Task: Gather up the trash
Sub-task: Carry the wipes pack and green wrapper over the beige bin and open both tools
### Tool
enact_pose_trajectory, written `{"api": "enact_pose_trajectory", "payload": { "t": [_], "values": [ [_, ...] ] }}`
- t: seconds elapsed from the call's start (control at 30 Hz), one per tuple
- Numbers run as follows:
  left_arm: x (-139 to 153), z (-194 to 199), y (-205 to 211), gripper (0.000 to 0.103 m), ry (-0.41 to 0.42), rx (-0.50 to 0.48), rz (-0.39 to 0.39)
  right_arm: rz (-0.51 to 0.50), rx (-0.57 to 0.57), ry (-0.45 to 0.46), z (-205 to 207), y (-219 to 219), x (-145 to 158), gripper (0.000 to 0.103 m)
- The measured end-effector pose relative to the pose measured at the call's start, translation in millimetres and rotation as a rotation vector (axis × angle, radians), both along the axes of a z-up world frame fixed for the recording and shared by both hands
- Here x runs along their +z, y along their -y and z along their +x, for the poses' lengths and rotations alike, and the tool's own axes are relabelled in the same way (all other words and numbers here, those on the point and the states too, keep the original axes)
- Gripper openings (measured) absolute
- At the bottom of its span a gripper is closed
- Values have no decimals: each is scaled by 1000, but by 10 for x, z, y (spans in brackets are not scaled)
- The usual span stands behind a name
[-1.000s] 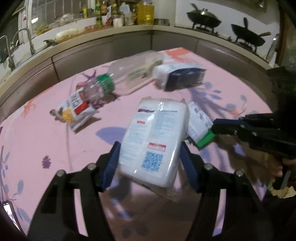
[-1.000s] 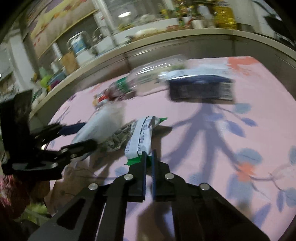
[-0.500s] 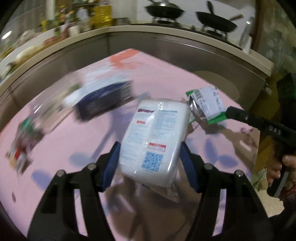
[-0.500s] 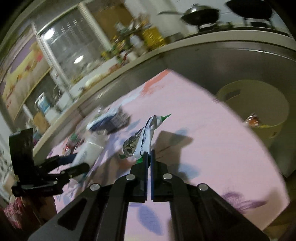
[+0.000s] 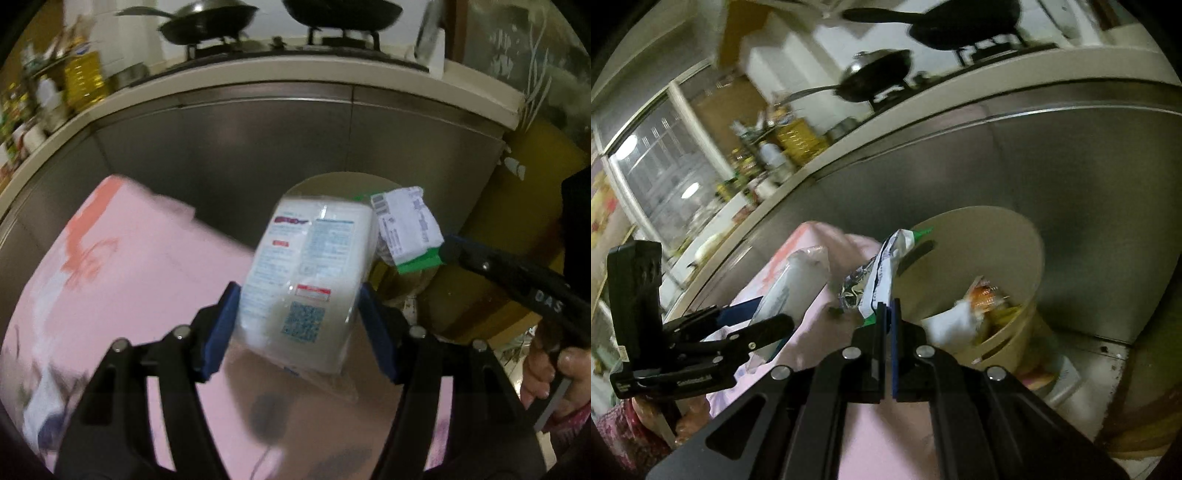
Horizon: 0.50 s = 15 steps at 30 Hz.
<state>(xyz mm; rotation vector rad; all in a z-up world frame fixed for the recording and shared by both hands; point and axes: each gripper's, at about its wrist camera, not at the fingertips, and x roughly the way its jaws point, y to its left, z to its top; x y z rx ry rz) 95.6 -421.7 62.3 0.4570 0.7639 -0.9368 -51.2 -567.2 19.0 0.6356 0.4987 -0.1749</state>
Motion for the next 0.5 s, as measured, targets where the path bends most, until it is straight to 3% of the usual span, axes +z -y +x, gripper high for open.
{"api": "enact_pose_trajectory", "payload": {
  "t": [0.23,0.3,0.37,0.5],
  "values": [
    [-227,126,646,73,37,-11,83,43,-62,-35,152,353,-230,3],
    [-256,129,726,79,48,-14,99,69,-72,-30,141,408,-282,14],
    [-250,130,744,80,43,-5,100,104,-86,-21,132,441,-322,53],
    [-90,111,586,80,16,42,42,105,-112,34,-22,413,-254,55]
  ]
}}
